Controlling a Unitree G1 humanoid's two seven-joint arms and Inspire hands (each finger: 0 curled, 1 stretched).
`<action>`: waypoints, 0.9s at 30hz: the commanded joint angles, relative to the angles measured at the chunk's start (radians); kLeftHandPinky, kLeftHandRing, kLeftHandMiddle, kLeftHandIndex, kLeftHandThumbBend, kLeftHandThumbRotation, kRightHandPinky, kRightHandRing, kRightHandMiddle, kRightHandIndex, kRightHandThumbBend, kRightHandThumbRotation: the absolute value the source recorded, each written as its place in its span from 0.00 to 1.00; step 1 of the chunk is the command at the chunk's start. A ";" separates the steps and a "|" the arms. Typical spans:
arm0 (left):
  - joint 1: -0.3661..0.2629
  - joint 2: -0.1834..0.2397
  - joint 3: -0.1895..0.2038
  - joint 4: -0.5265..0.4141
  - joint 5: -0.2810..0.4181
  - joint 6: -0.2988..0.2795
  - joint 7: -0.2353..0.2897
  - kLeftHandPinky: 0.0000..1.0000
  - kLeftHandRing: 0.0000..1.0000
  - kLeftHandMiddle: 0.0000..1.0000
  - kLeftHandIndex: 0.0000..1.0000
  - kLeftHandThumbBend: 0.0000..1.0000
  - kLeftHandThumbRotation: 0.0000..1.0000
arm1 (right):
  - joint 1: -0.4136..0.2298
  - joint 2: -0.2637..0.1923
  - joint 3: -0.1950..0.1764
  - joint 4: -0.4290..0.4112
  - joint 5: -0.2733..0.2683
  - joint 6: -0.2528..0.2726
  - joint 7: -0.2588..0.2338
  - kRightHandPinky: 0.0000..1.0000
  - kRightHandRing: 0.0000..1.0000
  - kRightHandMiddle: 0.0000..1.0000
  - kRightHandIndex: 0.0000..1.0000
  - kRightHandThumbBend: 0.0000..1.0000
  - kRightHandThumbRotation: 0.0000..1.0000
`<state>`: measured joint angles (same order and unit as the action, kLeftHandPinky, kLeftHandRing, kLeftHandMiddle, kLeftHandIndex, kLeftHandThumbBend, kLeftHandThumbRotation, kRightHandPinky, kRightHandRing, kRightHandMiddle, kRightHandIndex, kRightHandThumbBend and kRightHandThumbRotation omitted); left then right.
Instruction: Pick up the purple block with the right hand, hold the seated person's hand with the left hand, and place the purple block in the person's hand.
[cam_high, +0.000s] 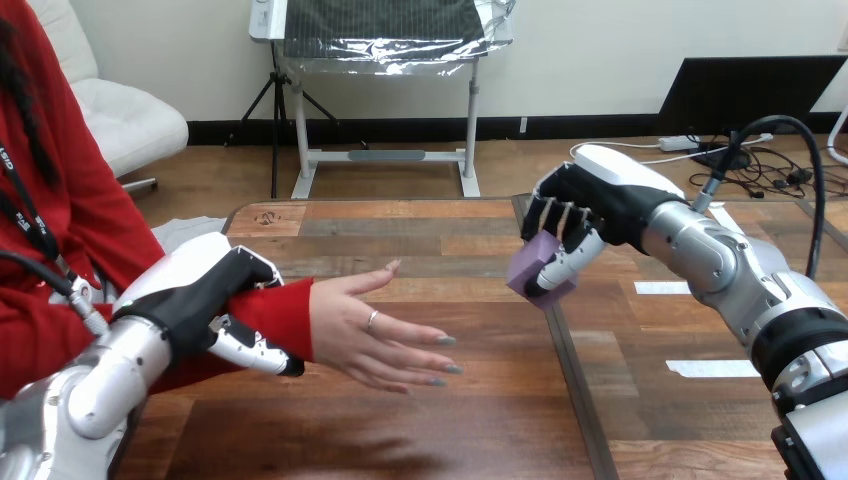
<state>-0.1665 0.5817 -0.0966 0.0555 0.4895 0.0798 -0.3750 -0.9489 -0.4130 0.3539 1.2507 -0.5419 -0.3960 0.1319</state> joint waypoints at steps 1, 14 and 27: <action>-0.209 -0.048 0.004 -0.022 -0.012 -0.076 0.090 0.26 0.32 0.40 0.41 0.71 0.00 | -0.059 0.019 -0.031 -0.097 0.043 -0.035 -0.007 0.38 0.42 0.47 0.46 0.78 0.00; -0.239 -0.094 -0.022 0.006 -0.004 -0.080 0.106 0.24 0.31 0.39 0.40 0.71 0.00 | -0.053 0.023 -0.032 -0.122 0.060 -0.055 0.010 0.37 0.41 0.46 0.45 0.77 0.00; -0.270 -0.135 -0.040 0.040 -0.008 -0.091 0.112 0.25 0.32 0.40 0.40 0.69 0.00 | -0.043 0.030 -0.031 -0.154 0.069 -0.063 0.013 0.37 0.41 0.46 0.45 0.77 0.00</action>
<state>-0.2338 0.5096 -0.1352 0.1257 0.5182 0.0629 -0.3298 -0.9486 -0.3893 0.3539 1.1919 -0.5103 -0.4333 0.1416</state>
